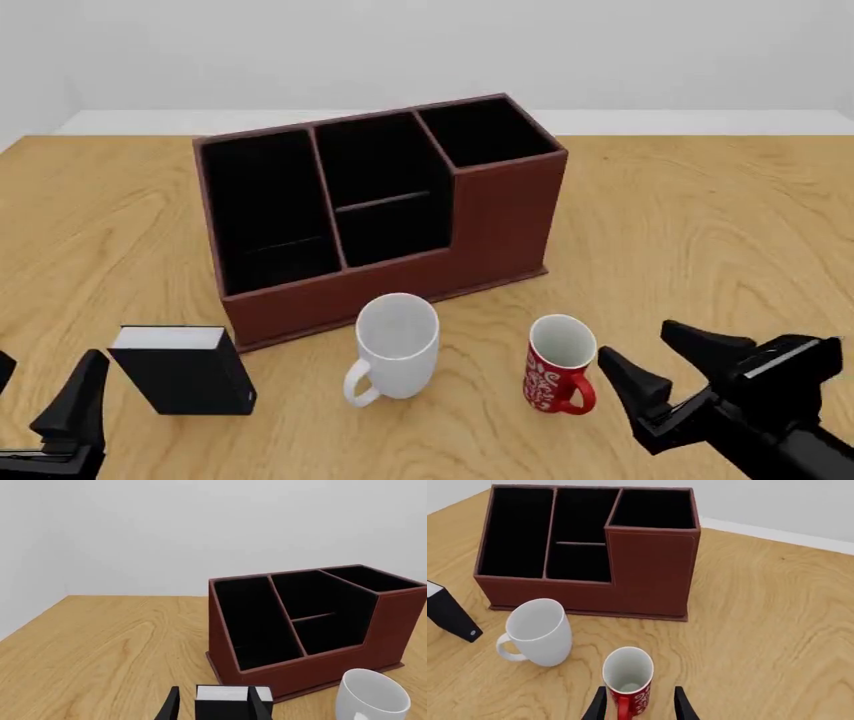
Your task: Pick up the red mug and place it to the right of the caddy.
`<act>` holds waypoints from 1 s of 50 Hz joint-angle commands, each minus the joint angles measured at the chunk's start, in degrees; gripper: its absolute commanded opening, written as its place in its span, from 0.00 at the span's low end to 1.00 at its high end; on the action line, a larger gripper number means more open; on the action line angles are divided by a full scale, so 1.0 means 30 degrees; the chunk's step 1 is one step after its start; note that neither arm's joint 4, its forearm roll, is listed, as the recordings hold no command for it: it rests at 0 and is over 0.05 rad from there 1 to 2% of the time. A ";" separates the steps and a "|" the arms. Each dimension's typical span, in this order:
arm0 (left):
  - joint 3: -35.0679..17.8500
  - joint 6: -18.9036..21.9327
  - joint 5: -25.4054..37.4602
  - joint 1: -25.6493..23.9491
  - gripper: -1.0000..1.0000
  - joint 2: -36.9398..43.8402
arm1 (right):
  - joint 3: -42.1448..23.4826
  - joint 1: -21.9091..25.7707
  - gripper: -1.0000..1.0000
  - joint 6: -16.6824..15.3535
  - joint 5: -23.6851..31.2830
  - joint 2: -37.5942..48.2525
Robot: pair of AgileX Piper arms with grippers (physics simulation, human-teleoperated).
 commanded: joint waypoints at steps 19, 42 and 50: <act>0.0031 -0.0019 -0.0063 0.0009 1.00 -0.0002 | 0.1945 0.0256 1.00 0.0858 -0.5051 0.5239; -0.0033 -0.0160 -0.0027 0.0076 1.00 -0.0021 | 0.2391 0.0707 1.00 0.1261 -0.9148 0.9759; 0.0015 -0.0158 -0.0069 0.0070 1.00 -0.0029 | 0.2693 0.0836 1.00 0.1445 -1.0953 1.1619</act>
